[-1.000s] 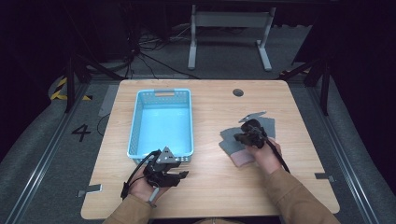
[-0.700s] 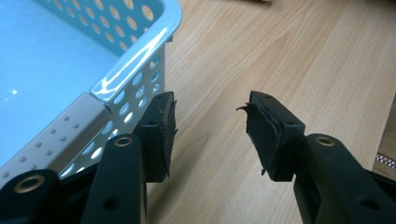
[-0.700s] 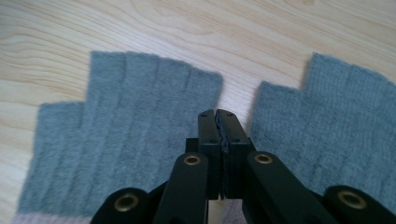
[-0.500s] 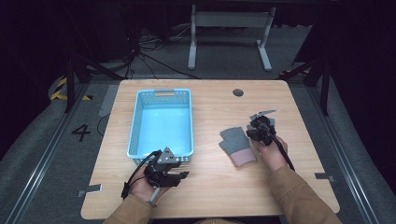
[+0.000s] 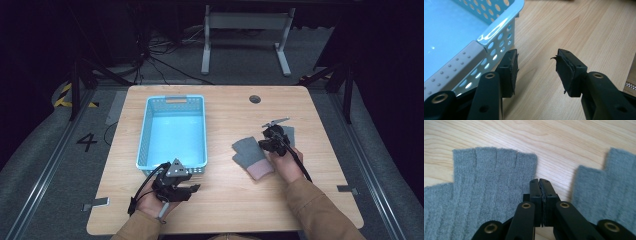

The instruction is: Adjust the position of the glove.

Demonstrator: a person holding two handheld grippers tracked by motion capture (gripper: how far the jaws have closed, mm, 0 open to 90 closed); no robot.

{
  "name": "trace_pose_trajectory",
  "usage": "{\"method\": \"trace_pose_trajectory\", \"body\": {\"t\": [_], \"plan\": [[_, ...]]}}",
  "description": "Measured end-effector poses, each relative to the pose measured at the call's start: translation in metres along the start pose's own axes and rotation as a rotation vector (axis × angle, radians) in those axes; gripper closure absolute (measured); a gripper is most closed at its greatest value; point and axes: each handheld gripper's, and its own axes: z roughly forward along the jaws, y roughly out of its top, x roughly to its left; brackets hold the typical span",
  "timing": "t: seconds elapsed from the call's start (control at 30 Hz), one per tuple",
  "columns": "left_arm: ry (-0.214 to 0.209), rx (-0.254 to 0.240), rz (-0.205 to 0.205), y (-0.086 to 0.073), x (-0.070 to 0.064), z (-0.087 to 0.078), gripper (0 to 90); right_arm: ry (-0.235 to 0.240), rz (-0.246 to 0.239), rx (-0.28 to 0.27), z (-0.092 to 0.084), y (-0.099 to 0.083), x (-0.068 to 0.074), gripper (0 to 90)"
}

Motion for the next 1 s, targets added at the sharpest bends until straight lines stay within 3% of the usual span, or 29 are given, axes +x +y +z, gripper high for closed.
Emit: {"method": "trace_pose_trajectory", "body": {"t": [0.1, 0.23, 0.53, 0.87, 1.0], "plan": [[-0.001, 0.001, -0.001, 0.000, 0.000, 0.000, 52.7, 0.012, -0.029, -0.007, 0.000, 0.001, 0.004, 89.3], [-0.002, 0.001, 0.001, 0.001, 0.000, 0.001, 52.7, 0.063, -0.083, 0.002, 0.002, 0.002, 0.018, 89.3], [-0.005, -0.001, 0.003, 0.001, 0.000, 0.001, 52.7, 0.150, -0.144, 0.023, 0.001, 0.002, 0.036, 89.3], [-0.013, -0.004, 0.012, 0.005, 0.000, 0.003, 52.7, 0.251, -0.219, 0.084, -0.007, -0.002, 0.057, 89.2], [-0.018, -0.003, 0.019, 0.007, 0.000, 0.005, 52.7, 0.267, -0.246, 0.105, -0.009, -0.004, 0.062, 89.2]]}}
